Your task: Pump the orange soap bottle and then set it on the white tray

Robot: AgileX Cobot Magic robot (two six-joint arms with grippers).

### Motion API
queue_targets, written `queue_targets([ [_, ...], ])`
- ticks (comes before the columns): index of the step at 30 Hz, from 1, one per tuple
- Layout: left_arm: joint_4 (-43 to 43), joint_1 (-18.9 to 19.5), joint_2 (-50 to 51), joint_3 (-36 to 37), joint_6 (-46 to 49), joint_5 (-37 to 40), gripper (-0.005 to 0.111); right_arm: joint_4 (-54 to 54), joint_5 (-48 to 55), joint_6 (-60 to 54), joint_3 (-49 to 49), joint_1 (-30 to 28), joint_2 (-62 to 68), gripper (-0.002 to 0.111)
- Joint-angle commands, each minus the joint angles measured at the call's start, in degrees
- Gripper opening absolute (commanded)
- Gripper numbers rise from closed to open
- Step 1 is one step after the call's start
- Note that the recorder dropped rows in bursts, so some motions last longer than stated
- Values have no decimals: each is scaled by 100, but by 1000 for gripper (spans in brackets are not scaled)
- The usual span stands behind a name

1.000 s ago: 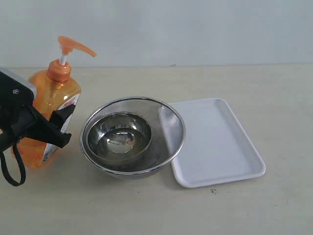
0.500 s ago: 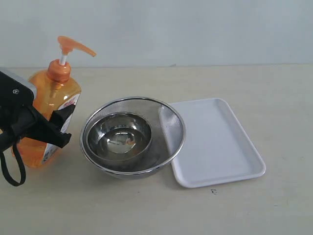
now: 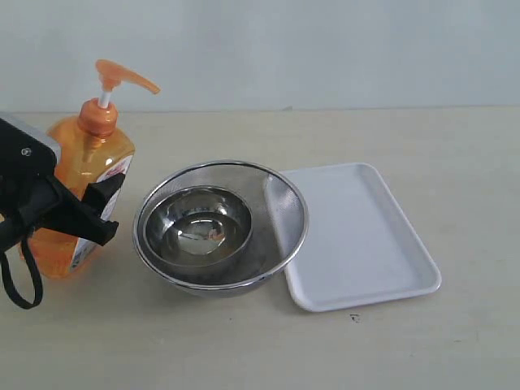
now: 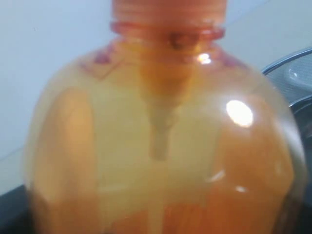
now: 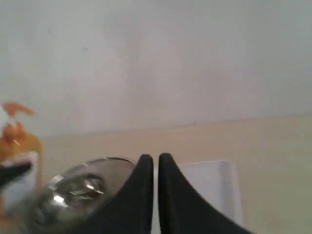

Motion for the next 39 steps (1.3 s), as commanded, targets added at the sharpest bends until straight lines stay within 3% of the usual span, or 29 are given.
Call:
queue_targets([
  [1,-58,-30,12,-5,-119,76,5,-2648,-18,-51,14,-28,-36,0],
  [4,-58,-30,12,-5,-119,76,5,-2658,163,-51,14,-28,-36,0],
  [10,-58,-30,12,-5,-119,76,5,-2523,1677,-40,78,-28,-36,0],
  [15,-58,-30,12,-5,-119,76,5,-1376,-419,-40,467,-28,-36,0],
  [23,-58,-30,12,-5,-119,76,5,-1035,-918,221,537,-28,-36,0],
  [30,-58,-30,12,-5,-119,76,5,-2727,-1479,642,706,-16,-36,0],
  [35,-58,-30,12,-5,-119,76,5,-3196,-2468,701,866,-16,-36,0],
  [39,-58,-30,12,-5,-119,76,5,-3257,-2532,763,866,-16,-36,0],
])
